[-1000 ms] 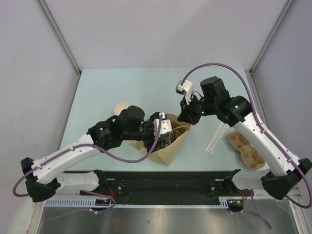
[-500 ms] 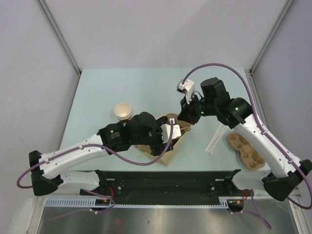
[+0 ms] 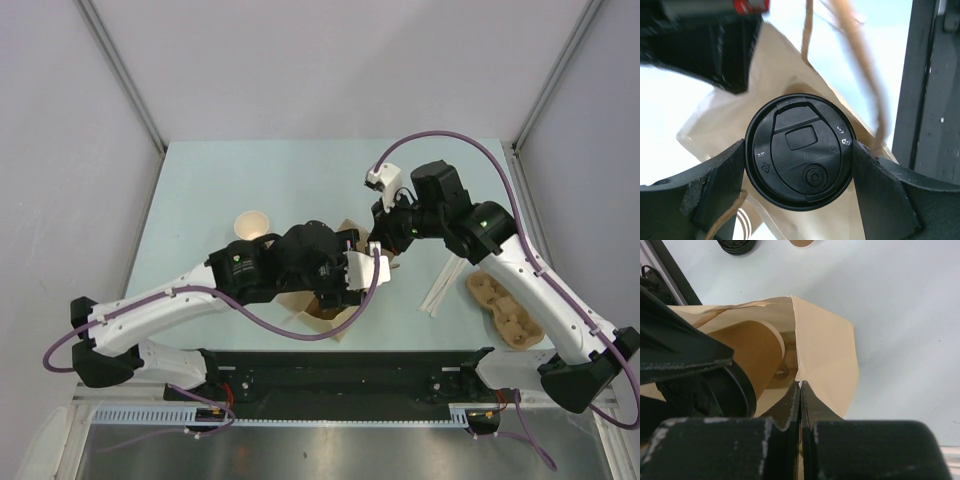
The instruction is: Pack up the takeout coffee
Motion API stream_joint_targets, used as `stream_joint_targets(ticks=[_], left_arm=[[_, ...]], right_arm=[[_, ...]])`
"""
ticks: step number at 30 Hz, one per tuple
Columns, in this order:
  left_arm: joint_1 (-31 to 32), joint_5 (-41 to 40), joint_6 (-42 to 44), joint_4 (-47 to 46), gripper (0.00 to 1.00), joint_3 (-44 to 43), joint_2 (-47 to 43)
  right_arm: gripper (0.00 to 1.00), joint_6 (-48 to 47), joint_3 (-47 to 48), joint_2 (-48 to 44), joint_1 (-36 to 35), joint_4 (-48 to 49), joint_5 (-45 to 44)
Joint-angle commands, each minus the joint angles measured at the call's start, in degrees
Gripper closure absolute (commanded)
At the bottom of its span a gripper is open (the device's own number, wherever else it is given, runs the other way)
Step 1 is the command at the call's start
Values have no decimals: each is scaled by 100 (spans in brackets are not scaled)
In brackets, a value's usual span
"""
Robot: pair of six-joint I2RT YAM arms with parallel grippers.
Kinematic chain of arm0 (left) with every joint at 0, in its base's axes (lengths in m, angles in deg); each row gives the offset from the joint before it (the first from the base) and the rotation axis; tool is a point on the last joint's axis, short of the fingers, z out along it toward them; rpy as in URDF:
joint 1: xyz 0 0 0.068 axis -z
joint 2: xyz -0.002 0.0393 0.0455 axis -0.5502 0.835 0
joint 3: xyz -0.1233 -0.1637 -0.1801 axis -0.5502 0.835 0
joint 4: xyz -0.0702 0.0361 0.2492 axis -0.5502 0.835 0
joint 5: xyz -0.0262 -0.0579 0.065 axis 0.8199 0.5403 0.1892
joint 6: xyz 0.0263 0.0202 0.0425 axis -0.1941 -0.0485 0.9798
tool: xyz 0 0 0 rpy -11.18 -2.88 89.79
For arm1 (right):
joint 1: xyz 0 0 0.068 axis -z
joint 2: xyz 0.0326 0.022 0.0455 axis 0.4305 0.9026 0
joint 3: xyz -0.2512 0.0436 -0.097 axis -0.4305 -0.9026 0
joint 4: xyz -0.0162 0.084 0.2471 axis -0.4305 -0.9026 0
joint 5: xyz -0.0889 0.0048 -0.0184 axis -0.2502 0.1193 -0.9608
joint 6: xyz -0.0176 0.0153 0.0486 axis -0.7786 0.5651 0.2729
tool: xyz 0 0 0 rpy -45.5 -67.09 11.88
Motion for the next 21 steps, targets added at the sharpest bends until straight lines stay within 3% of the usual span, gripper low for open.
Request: stream_joint_targets(ticks=[1,7,10,14,21], left_arm=[[9,-98,178,448,84,-114,-67],[-166,375,-182,475,85,229,-120],[-631,823,-559,370,85,396,-68],[-1159,1018,-920,-95,86,669,-243],[-1441,1211,-1404,-641,86,1091,-753]], right_arm=[[100,100,18,-113,-12,154,-98],[100,215,10,-183,-21,189,-54],[100,223,1,-297,-12,145,25],[100,250,-113,-376,5,189,51],[100,355,-236,-447,32,241,253]])
